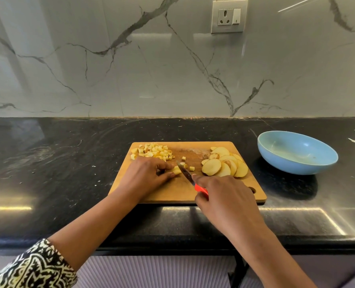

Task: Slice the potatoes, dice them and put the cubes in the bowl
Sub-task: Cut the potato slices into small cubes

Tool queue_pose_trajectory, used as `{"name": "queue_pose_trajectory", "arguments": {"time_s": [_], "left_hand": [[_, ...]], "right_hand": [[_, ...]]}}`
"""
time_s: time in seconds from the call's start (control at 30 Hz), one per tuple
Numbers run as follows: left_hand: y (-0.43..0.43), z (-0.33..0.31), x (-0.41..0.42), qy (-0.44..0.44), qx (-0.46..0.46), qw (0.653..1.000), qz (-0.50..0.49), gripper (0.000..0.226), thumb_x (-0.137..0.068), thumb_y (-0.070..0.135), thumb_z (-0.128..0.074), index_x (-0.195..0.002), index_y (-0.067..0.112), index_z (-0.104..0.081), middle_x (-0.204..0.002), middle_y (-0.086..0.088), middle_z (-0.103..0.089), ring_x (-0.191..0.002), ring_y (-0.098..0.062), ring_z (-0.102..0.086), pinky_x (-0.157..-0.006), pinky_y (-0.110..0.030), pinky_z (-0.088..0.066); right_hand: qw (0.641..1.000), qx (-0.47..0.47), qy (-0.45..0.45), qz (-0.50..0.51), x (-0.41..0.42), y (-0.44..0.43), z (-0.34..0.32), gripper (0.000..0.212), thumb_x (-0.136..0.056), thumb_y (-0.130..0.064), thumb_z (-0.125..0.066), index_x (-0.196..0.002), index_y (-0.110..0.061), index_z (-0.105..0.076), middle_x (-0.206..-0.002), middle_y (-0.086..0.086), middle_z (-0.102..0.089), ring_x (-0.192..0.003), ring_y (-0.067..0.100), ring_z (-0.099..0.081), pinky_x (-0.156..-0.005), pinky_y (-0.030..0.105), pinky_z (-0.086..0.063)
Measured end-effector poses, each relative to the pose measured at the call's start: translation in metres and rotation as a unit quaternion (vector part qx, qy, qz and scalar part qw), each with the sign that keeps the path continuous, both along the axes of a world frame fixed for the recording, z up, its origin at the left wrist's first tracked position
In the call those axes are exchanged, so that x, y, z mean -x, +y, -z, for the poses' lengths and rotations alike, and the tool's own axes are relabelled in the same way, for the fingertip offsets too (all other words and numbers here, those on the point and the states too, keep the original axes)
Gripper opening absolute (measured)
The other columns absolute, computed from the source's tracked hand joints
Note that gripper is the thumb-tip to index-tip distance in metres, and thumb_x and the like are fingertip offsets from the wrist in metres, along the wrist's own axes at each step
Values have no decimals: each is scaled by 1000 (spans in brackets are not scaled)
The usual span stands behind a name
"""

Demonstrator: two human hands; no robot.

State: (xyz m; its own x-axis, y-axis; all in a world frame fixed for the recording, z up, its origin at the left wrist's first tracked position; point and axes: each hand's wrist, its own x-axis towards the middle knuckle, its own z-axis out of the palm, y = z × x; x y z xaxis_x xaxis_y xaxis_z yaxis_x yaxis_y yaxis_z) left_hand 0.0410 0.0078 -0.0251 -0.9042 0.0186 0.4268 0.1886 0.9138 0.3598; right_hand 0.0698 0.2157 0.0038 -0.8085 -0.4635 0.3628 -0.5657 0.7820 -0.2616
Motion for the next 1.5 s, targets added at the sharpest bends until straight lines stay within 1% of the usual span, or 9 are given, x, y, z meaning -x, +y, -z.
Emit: {"name": "queue_pose_trajectory", "arguments": {"time_s": [0.23,0.47,0.6,0.67,0.83,1.07,1.17,1.3,1.5], "left_hand": [[0,3,4,26,15,999,15,28,-82,35,-70,-106,21,-73,-99,2,-73,-86,-10,-65,-79,-27,-52],[-1,2,7,49,32,998,29,23,-81,33,-73,-100,20,-75,-90,2,-74,-79,-12,-66,-67,-18,-39],[-2,1,6,59,30,997,41,22,-78,32,-76,-94,16,-77,-89,1,-75,-78,-12,-68,-67,-15,-39],[-1,1,5,55,28,997,39,24,-79,33,-74,-96,17,-76,-90,0,-75,-78,-13,-67,-68,-18,-43],[-1,1,1,44,17,998,31,26,-83,35,-70,-102,19,-74,-94,1,-74,-82,-13,-66,-78,-30,-53],[1,2,-2,39,20,999,16,23,-84,38,-68,-95,20,-75,-85,3,-73,-69,-7,-61,-67,-25,-50],[-2,2,-1,27,1,1000,10,23,-82,38,-70,-97,20,-75,-91,3,-74,-78,-9,-65,-75,-26,-52],[-6,2,0,0,-29,1000,2,25,-81,35,-72,-103,23,-74,-102,6,-72,-92,-5,-63,-84,-17,-48],[-7,1,0,1,-57,998,3,21,-78,30,-75,-99,24,-74,-98,8,-71,-86,0,-60,-74,-2,-39]], "right_hand": [[999,-31,10,-6,-1,-6,0,43,-97,-33,-45,-140,-36,-43,-102,-11,-66,-86,9,-60,-74,27,-52],[997,-75,5,-12,14,-18,0,33,-97,-25,-46,-129,-29,-55,-95,-6,-62,-77,12,-54,-61,25,-44],[994,-110,-9,-20,22,-32,2,28,-97,-21,-47,-123,-23,-58,-86,-5,-55,-80,14,-56,-64,27,-46],[993,-114,-8,-32,15,-20,4,29,-97,-23,-47,-124,-27,-56,-82,-10,-49,-78,10,-51,-63,24,-42],[993,-110,-5,-32,4,1,0,33,-97,-31,-47,-130,-31,-54,-97,-8,-62,-83,12,-55,-65,24,-42],[996,-88,25,9,24,-27,12,31,-100,-29,-41,-128,-28,-55,-91,-6,-63,-78,12,-59,-64,26,-50],[996,-84,1,15,28,-24,5,29,-98,-32,-45,-125,-28,-57,-88,-7,-62,-77,11,-58,-67,26,-53],[999,-33,4,7,21,-12,1,42,-98,-33,-45,-140,-35,-45,-89,-11,-63,-73,8,-56,-62,24,-50],[1000,-9,5,-23,1,-9,-4,45,-97,-33,-47,-142,-36,-41,-98,-14,-65,-74,6,-55,-64,20,-47]]}}
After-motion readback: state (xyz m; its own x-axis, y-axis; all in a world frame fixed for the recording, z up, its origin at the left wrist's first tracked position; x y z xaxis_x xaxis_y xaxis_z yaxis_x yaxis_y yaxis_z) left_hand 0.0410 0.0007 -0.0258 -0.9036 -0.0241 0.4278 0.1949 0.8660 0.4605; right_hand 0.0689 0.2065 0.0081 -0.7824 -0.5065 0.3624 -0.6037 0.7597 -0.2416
